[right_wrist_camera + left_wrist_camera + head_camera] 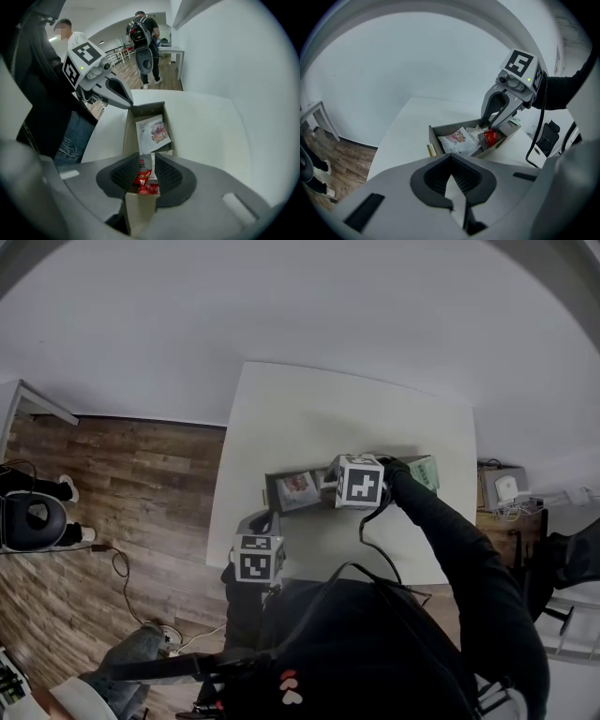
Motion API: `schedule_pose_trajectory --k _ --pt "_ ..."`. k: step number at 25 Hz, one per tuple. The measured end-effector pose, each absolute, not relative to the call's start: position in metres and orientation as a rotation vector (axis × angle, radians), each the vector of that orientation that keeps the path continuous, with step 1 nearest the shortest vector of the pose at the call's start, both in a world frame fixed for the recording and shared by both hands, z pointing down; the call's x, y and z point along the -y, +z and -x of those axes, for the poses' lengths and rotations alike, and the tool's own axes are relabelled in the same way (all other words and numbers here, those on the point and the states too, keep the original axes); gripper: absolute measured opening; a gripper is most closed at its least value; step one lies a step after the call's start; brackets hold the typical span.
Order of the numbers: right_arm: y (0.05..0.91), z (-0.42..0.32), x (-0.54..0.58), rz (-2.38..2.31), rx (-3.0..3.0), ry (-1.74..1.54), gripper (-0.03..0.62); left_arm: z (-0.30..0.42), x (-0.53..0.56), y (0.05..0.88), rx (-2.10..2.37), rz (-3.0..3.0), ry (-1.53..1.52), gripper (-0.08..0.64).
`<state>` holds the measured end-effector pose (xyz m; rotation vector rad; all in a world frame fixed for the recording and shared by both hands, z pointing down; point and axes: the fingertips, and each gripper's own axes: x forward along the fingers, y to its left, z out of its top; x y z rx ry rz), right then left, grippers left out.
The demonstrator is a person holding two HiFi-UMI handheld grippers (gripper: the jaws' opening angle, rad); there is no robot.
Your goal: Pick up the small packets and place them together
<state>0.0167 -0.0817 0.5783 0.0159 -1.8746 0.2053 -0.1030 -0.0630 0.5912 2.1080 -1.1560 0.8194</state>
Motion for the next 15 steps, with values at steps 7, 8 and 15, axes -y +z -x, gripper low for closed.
schedule_pose_trajectory --k 7,8,15 --pt "0.601 -0.01 0.08 0.095 1.765 0.232 0.095 0.103 0.062 0.589 1.138 -2.116 0.803 0.0" --pt "0.604 -0.01 0.079 0.111 1.747 0.237 0.087 0.102 0.062 0.588 1.135 -2.118 0.799 0.0" --pt "0.628 -0.014 0.076 0.171 1.633 0.231 0.082 0.103 0.062 0.591 1.132 -2.124 0.798 0.0"
